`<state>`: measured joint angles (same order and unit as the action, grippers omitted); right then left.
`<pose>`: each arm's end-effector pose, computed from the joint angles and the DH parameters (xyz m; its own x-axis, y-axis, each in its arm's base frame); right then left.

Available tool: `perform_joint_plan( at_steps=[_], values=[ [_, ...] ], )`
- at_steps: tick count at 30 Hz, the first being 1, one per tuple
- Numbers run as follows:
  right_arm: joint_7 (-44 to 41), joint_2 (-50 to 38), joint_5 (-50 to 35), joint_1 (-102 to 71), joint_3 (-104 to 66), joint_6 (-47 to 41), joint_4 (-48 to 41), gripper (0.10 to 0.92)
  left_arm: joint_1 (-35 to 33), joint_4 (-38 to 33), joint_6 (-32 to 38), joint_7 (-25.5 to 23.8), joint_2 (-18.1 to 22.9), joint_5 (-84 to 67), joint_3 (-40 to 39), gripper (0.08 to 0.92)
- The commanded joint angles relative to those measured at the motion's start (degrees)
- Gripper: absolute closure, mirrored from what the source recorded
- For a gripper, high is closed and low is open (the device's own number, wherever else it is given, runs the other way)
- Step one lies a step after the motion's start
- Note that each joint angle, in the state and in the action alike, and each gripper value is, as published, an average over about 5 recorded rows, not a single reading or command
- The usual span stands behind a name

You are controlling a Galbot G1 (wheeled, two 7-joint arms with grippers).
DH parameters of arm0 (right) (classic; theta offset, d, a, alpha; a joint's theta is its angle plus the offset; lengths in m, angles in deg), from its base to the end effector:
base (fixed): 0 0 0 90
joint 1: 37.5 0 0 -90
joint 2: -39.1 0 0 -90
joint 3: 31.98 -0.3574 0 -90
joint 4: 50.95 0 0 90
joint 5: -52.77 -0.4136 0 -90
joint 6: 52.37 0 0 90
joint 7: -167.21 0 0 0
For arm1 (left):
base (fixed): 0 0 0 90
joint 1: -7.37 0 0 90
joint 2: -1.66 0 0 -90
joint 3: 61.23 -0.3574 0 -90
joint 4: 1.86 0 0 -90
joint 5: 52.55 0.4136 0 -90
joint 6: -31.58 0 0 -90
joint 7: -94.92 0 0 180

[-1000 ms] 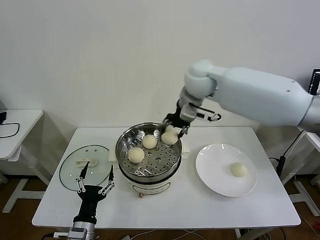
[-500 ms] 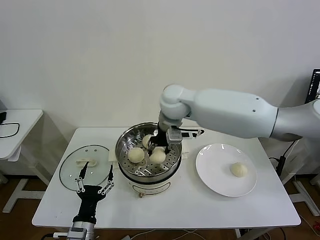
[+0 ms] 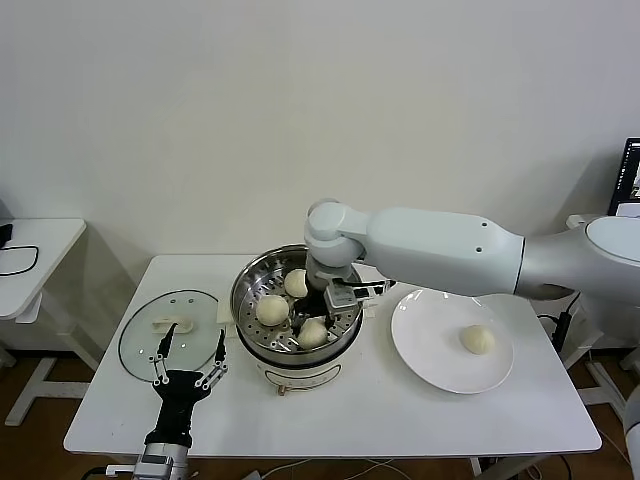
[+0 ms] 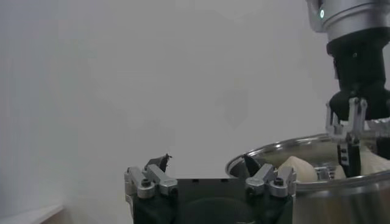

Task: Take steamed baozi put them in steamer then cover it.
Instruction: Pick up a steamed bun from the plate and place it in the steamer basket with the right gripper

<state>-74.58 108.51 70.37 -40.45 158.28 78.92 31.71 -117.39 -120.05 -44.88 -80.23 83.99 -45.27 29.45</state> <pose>0.5215 0.2336 -0.1000 -0.0279 -0.1672 0.9855 0.2854 -0.9462 -0.1524 0.2083 0.0259 -0.3393 -0.9909 0.0270 -0.1321 -0.0041 0.9732 0.2301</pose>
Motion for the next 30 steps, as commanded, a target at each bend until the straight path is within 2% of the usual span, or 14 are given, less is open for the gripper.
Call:
perform_joint_plan(
  at_steps=[1,8,12,17,21,26,30],
  values=[
    [1.0,0.6,2.6,-1.3,-0.1,-0.4,-0.3,0.361,0.1,0.2,0.1,0.0,-0.1,-0.1,0.1,0.177],
    [2.2,0.5,2.6,-1.2,-1.1,-1.3,-0.4,0.222,0.2,0.5,0.2,0.0,0.0,0.0,-0.1,0.177],
    [1.9,-0.3,1.6,-0.4,-3.4,-1.5,-0.4,0.204,0.2,0.5,0.2,0.0,-0.1,0.0,-0.2,0.177],
    [-2.3,-4.0,-4.1,1.4,-9.3,-3.4,-1.8,0.203,0.2,0.5,0.1,0.0,-0.3,0.0,-0.3,0.177],
    [-6.7,-9.1,-13.2,4.5,-11.8,-11.4,-5.0,0.203,0.2,0.4,0.1,0.0,-0.5,0.0,-0.3,0.177],
    [-9.0,-16.4,-28.7,7.8,-9.9,-28.2,-14.6,0.203,0.1,-0.1,-0.1,0.0,-0.7,0.0,-0.4,0.177],
    [-10.3,-20.2,-33.2,6.7,-8.4,-36.0,-23.3,0.203,0.0,-0.3,-0.2,0.0,-0.8,0.0,-0.6,0.177]
  ],
)
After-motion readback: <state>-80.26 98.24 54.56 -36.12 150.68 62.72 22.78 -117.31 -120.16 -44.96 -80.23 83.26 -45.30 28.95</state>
